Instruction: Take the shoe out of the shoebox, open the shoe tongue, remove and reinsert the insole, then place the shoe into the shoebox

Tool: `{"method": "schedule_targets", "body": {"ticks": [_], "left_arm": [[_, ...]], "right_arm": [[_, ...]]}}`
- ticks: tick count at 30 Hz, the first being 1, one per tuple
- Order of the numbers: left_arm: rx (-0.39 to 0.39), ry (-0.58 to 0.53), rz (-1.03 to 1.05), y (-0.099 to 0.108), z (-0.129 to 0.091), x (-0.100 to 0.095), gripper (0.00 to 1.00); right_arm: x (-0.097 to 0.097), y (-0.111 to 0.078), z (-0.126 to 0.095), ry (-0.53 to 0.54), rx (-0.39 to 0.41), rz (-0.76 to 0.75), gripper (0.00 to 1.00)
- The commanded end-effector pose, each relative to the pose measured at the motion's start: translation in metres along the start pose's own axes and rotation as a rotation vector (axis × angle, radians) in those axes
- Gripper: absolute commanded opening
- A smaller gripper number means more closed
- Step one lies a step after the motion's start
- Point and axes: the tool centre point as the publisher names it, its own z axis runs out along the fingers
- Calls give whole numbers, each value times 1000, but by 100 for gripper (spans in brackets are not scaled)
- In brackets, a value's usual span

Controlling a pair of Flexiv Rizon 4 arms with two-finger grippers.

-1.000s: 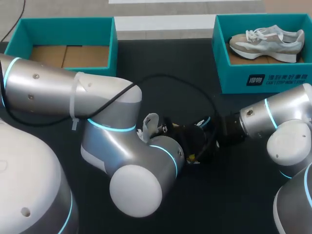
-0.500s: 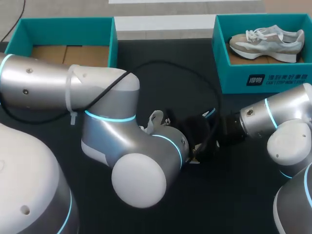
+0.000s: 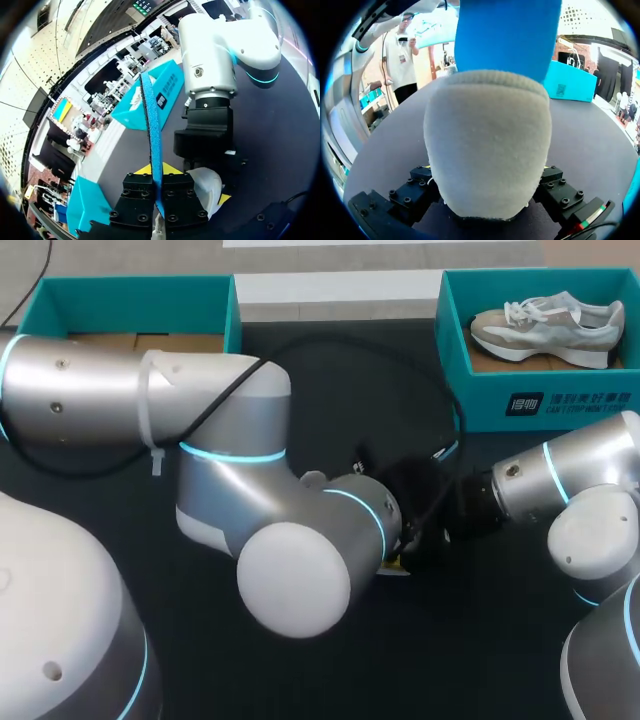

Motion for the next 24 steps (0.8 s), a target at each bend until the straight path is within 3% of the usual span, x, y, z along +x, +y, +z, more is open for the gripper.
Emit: {"method": "schedule_targets", "body": {"ticks": [1,11,18,24], "left_arm": [[8,12,-25,-12,-1,-7,0],[85,11,-62,-54,-27,-50,0],[172,141,-57,-78,-41,-69,0],[203,248,-83,-85,-41,-76,0]], "right_arm": [[1,1,0,-3,4,0,0],[1,1,0,-3,4,0,0],[1,1,0,-3,4,0,0],[1,1,0,-3,4,0,0]]}}
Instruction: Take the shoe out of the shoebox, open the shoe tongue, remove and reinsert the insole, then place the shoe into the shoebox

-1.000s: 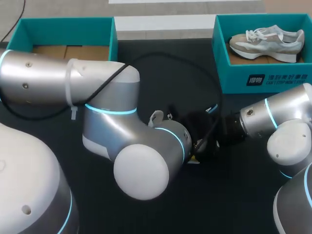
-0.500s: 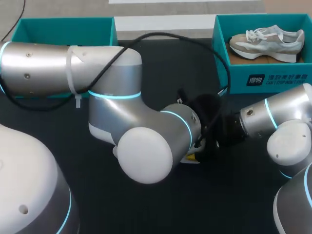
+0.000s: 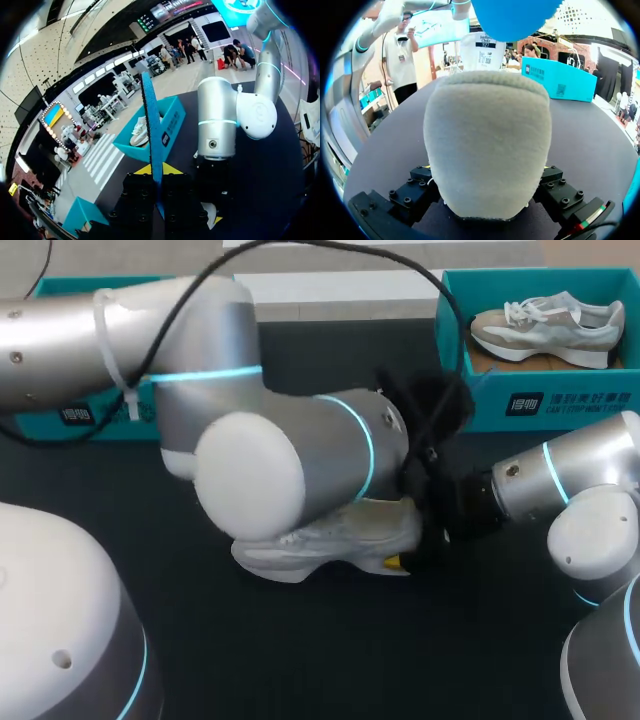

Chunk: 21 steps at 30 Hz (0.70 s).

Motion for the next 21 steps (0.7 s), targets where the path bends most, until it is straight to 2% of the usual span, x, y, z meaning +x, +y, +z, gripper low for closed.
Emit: {"method": "schedule_targets", "body": {"ticks": [1,8,21], "left_arm": [[24,145,-15,5,-3,-21,0],[63,259,-71,-9,0,-35,0],[264,436,-193,-37,-16,-51,0]], "right_arm": [[1,1,0,-2,4,0,0],[1,1,0,-2,4,0,0],[1,1,0,-2,4,0,0]]}}
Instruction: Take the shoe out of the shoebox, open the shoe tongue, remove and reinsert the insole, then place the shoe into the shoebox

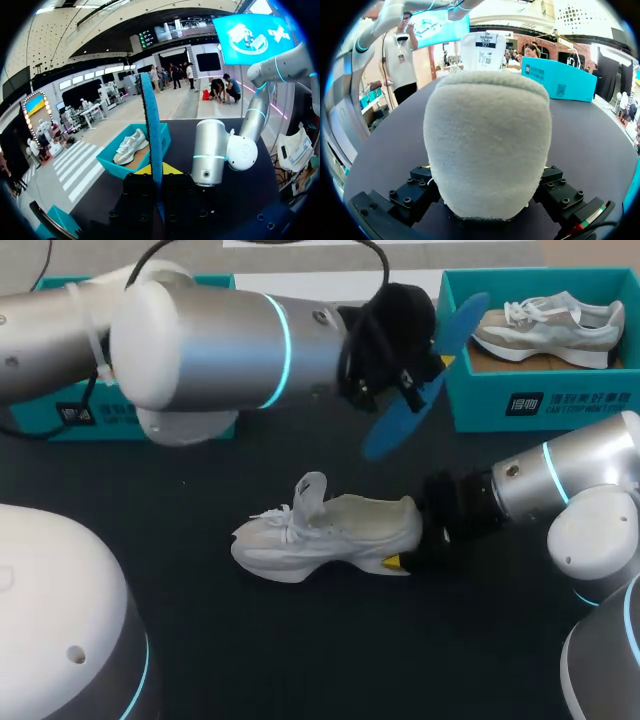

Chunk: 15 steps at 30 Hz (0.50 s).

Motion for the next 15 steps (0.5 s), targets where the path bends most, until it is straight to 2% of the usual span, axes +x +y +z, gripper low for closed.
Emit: {"method": "schedule_targets", "body": {"ticks": [1,15], "left_arm": [[75,215,-33,-1,-8,-5,0],[67,207,-21,-2,-11,-4,0]], "right_arm": [[1,1,0,-2,4,0,0],[1,1,0,-2,4,0,0]]}}
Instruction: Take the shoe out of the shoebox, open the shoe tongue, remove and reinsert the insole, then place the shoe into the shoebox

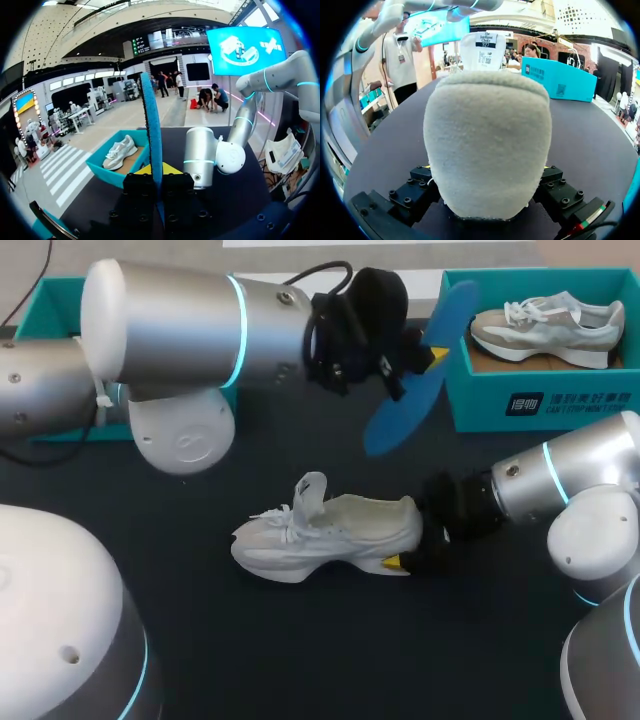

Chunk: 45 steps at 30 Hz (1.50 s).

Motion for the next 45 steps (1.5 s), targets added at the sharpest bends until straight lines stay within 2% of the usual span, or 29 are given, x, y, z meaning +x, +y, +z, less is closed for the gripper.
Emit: {"method": "schedule_targets", "body": {"ticks": [1,4,6,9,12,21,26,30,33,41,45], "left_arm": [[2,84,1,1,-2,-2,0],[2,84,1,1,-2,-2,0],[107,95,-114,-6,-14,-4,0],[185,116,-184,-23,-31,-5,0],[202,145,-205,-39,-43,-3,0],[295,418,-368,-77,-75,6,0],[297,566,-438,-86,-87,13,0],[218,668,-492,-86,-95,20,0],[201,698,-511,-87,-98,23,0],[219,730,-563,-89,-101,27,0],[216,715,-576,-90,-101,29,0]], "right_arm": [[1,1,0,-2,4,0,0],[1,1,0,-2,4,0,0],[1,1,0,-2,4,0,0],[1,1,0,-2,4,0,0],[1,1,0,-2,4,0,0],[1,1,0,-2,4,0,0],[1,1,0,-2,4,0,0],[1,1,0,-2,4,0,0],[1,1,0,-2,4,0,0],[1,1,0,-2,4,0,0],[1,1,0,-2,4,0,0]]}}
